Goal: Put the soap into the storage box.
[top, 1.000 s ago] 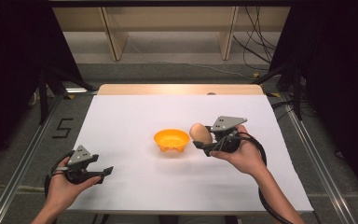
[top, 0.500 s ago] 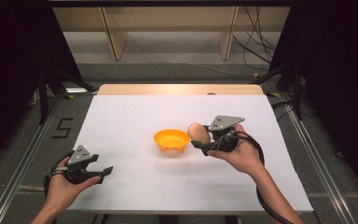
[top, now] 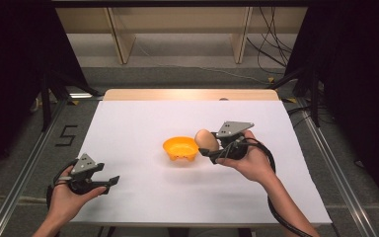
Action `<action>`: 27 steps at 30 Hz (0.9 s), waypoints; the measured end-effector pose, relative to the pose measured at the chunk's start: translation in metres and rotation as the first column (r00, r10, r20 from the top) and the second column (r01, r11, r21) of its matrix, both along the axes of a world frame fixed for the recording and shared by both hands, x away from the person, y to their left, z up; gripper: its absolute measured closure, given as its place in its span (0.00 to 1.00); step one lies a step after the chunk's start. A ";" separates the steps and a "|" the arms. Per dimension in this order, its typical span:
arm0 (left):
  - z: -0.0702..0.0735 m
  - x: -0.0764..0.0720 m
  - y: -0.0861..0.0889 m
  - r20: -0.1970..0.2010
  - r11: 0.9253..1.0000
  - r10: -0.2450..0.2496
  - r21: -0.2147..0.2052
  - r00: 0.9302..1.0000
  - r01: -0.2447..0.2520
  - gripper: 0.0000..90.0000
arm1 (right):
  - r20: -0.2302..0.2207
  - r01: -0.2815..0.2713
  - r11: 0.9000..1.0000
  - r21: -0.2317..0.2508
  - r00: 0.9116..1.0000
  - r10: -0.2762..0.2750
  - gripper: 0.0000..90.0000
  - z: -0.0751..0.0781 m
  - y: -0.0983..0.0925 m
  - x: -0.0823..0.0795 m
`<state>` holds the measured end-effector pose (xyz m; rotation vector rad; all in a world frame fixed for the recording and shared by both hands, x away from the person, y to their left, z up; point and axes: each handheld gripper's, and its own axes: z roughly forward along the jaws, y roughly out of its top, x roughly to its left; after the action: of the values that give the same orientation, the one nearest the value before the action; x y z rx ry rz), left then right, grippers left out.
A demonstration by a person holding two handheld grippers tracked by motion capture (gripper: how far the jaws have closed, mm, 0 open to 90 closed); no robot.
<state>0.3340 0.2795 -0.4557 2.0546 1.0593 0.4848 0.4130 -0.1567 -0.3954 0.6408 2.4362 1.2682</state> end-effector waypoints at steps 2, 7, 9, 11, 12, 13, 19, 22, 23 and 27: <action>0.000 0.000 0.001 0.004 1.000 -0.006 0.006 1.000 0.006 0.27 | -0.005 -0.001 1.000 0.006 1.000 0.001 0.37 -0.001 0.003 0.000; 0.001 0.000 0.001 0.002 1.000 -0.003 0.001 1.000 0.003 0.27 | -0.005 0.002 1.000 0.009 1.000 -0.002 0.37 -0.003 0.007 0.001; 0.001 0.000 0.001 0.003 1.000 -0.003 0.002 1.000 0.003 0.27 | -0.003 -0.009 1.000 0.005 1.000 0.009 0.37 -0.003 0.009 0.002; 0.001 0.000 0.000 0.001 1.000 -0.002 0.003 1.000 0.002 0.27 | -0.023 -0.009 1.000 0.001 1.000 0.009 0.37 -0.003 0.010 0.002; 0.001 0.000 0.001 -0.003 1.000 -0.005 0.004 1.000 0.005 0.27 | -0.021 -0.004 1.000 0.007 1.000 0.004 0.37 -0.004 0.011 0.002; 0.002 0.000 0.001 -0.007 1.000 -0.007 0.005 1.000 0.007 0.27 | -0.011 -0.013 1.000 0.003 1.000 0.013 0.37 -0.005 0.012 0.003; 0.002 0.000 0.001 -0.008 1.000 -0.006 0.006 1.000 0.007 0.27 | -0.046 -0.010 1.000 0.001 0.999 0.010 0.37 -0.006 0.016 0.005; 0.002 0.000 0.001 -0.008 1.000 -0.007 0.004 1.000 0.007 0.27 | -0.024 -0.015 1.000 0.006 1.000 0.015 0.37 -0.008 0.018 0.007; 0.002 0.000 0.001 -0.008 1.000 -0.007 0.006 1.000 0.008 0.27 | -0.025 -0.018 1.000 0.000 1.000 0.018 0.37 -0.008 0.018 0.007; 0.001 0.000 0.001 0.002 1.000 -0.002 0.000 1.000 0.002 0.27 | -0.026 -0.012 1.000 0.005 1.000 0.012 0.37 -0.009 0.021 0.008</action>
<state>0.3343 0.2801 -0.4544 2.0545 1.0565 0.4856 0.4215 -0.1355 -0.4041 0.6482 2.4625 1.2780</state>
